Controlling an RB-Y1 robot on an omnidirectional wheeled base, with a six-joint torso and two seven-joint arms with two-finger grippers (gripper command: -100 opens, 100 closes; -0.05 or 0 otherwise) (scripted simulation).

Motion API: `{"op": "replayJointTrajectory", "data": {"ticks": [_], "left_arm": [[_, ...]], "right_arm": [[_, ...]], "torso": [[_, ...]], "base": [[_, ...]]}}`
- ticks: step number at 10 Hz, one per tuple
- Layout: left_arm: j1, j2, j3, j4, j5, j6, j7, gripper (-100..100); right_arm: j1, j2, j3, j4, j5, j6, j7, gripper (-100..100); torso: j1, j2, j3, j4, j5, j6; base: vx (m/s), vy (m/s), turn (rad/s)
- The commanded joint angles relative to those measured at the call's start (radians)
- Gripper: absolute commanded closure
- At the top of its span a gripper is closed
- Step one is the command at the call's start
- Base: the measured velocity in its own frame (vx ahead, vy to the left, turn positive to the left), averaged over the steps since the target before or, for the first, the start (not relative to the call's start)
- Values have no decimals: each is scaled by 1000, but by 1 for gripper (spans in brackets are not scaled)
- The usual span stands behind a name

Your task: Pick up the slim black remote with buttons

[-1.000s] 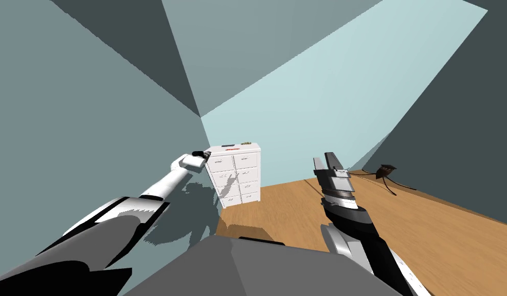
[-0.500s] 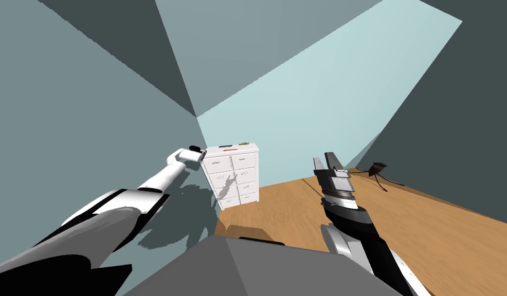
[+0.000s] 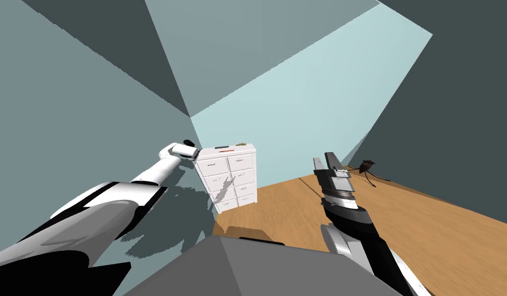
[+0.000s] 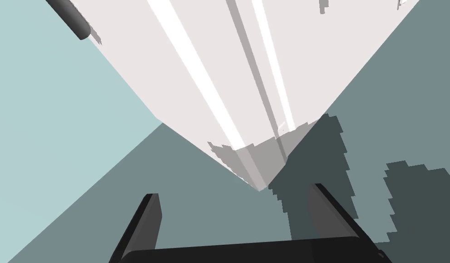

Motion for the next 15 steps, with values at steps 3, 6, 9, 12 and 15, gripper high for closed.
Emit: {"op": "replayJointTrajectory", "data": {"ticks": [3,6,9,12,15], "left_arm": [[-87,29,-16,78,5,100,2,-100],[-144,54,-26,132,15,178,3,-100],[-197,76,-37,183,24,249,4,-100],[-246,94,-48,233,33,318,5,-100],[-292,108,-59,280,42,384,6,-100]], "right_arm": [[0,0,0,0,0,0,0,0],[0,0,0,0,0,0,0,0],[0,0,0,0,0,0,0,0],[0,0,0,0,0,0,0,0],[0,0,0,0,0,0,0,0]], "torso": [[0,0,0,0,0,0],[1,-3,-2,-1,0,0],[1,-2,-1,-1,1,0],[1,-3,-2,-1,1,0],[2,-4,-2,-1,1,0]], "base": [[43,1,-65],[66,13,-71],[60,19,-81],[68,19,-76],[79,30,-81]]}}
